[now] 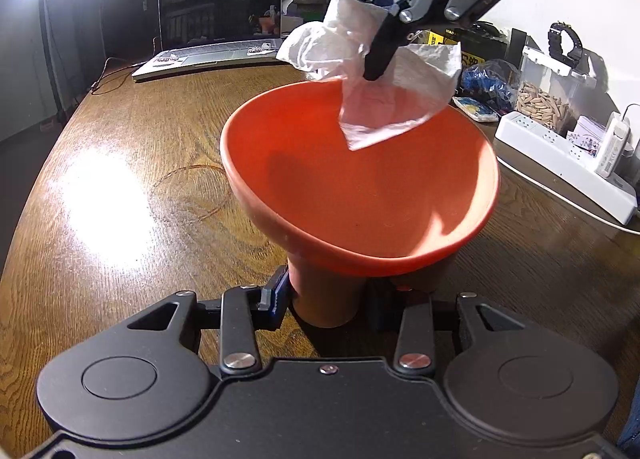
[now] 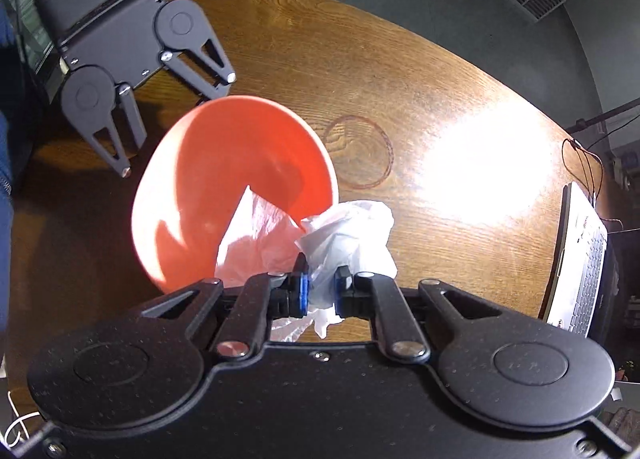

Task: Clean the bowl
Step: 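Rub the bag around inside the orange bowl with the right tool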

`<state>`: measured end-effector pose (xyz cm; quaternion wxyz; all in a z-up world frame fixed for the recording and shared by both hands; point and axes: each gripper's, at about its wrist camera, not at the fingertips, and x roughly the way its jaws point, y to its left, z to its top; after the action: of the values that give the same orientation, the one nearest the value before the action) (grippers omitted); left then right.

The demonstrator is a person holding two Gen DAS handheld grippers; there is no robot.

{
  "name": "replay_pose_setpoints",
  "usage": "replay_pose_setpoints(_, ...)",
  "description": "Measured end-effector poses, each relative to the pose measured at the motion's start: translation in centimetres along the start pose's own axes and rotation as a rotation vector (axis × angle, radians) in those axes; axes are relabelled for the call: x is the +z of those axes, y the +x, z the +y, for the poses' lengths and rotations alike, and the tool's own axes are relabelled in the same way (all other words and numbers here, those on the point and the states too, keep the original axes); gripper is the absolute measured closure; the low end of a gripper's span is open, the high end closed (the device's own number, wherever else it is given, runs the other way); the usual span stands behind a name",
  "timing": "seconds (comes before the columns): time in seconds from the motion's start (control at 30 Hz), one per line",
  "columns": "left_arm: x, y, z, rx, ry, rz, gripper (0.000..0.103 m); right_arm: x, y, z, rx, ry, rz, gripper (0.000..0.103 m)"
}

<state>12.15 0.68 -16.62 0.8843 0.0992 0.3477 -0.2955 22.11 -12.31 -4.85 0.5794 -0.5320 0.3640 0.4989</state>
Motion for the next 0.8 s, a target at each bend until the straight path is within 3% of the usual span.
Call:
replay_pose_setpoints(0.23, 0.2, 0.3, -0.3, 0.003, 0.001, 0.000, 0.065, -0.5, -0.4, 4.3, 0.059, -0.027, 0.004, 0.090)
replay_pose_setpoints(0.43, 0.2, 0.2, -0.5, 0.020, -0.011, 0.002, 0.065, 2.0, 2.1, 6.0, 0.110, -0.061, -0.018, 0.090)
replay_pose_setpoints(0.57, 0.3, 0.2, -0.7, 0.038, -0.028, 0.001, 0.065, 4.6, 3.0, 6.9, 0.138, -0.103, -0.083, 0.090)
replay_pose_setpoints(0.8, 0.3, 0.2, -1.0, 0.081, -0.064, -0.011, 0.065, 6.2, 4.6, 4.0, 0.058, -0.083, -0.123, 0.091)
